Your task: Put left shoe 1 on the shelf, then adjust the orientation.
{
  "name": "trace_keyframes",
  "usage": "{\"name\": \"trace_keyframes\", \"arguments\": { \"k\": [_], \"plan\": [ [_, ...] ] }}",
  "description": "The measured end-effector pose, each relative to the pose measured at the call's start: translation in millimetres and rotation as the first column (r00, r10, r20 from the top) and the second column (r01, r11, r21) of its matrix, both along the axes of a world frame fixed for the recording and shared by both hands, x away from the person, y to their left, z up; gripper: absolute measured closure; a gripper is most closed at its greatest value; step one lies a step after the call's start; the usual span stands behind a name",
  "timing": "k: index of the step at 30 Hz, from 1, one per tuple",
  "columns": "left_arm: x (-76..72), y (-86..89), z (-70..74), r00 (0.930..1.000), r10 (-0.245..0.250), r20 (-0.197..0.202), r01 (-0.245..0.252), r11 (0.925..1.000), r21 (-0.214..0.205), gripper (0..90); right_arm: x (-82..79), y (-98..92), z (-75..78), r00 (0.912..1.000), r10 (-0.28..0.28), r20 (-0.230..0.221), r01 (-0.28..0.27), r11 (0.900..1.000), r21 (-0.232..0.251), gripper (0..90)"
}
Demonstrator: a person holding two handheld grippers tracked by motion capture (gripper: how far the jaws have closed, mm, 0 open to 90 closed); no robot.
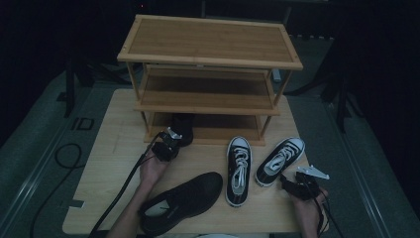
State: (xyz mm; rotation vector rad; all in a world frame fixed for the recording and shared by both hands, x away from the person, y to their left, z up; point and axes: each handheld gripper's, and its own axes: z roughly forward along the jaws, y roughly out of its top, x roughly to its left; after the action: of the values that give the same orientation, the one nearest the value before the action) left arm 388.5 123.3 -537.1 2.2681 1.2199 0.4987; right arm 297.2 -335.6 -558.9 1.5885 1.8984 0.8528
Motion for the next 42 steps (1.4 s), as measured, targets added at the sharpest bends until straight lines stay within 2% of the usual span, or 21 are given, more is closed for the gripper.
{"name": "trace_keyframes", "arguments": {
  "k": [7,11,15,18,23,26,31,34,37,41,42],
  "plan": [
    [-13.9,4.7,13.8,0.9994,-0.030,0.018,0.031,0.9990,-0.032,75.8,0.2,-0.2,0.0,1.0000,0.002,0.001,-0.002,1.0000,0.000,32.2],
    [-31.9,13.3,31.2,0.9987,-0.039,0.033,0.041,0.9976,-0.057,72.3,0.0,-0.1,0.0,1.0000,0.002,0.000,-0.002,1.0000,0.000,32.3],
    [-49.1,22.4,51.0,0.9963,-0.076,0.042,0.079,0.9942,-0.073,67.0,-0.1,-0.1,-0.1,1.0000,0.002,0.001,-0.002,1.0000,-0.002,32.2],
    [-64.7,29.1,65.7,0.9921,-0.117,0.046,0.121,0.9873,-0.103,64.2,-0.1,0.0,-0.1,1.0000,0.001,0.001,-0.001,1.0000,-0.002,32.2],
    [-82.5,36.0,78.3,0.9851,-0.168,0.037,0.172,0.9745,-0.145,63.0,0.0,0.0,0.0,1.0000,0.002,0.000,-0.002,1.0000,-0.001,32.1],
    [-91.3,37.4,81.5,0.9778,-0.209,0.018,0.209,0.9654,-0.156,62.4,0.0,0.0,0.0,1.0000,0.002,0.000,-0.002,1.0000,-0.001,32.0],
    [-103.4,40.1,85.1,0.9598,-0.281,-0.010,0.275,0.9453,-0.176,61.6,0.1,0.0,0.0,1.0000,0.003,0.000,-0.003,1.0000,0.000,32.0],
    [-110.1,41.6,87.3,0.9508,-0.309,-0.023,0.300,0.9375,-0.175,60.7,0.1,0.0,-0.1,1.0000,0.002,0.001,-0.002,1.0000,0.000,32.0],
    [-117.2,42.9,89.5,0.9382,-0.344,-0.033,0.334,0.9268,-0.172,60.6,0.1,0.1,0.0,1.0000,0.002,0.001,-0.002,1.0000,0.000,32.0],
    [-128.2,43.6,93.4,0.9247,-0.379,-0.040,0.365,0.9117,-0.188,60.6,0.1,0.1,0.0,1.0000,0.002,0.000,-0.002,1.0000,-0.001,32.0],
    [-131.6,43.1,94.4,0.9187,-0.393,-0.042,0.379,0.9065,-0.186,60.6,0.1,0.0,0.0,1.0000,0.002,0.000,-0.002,1.0000,-0.001,31.9]
  ]
}}
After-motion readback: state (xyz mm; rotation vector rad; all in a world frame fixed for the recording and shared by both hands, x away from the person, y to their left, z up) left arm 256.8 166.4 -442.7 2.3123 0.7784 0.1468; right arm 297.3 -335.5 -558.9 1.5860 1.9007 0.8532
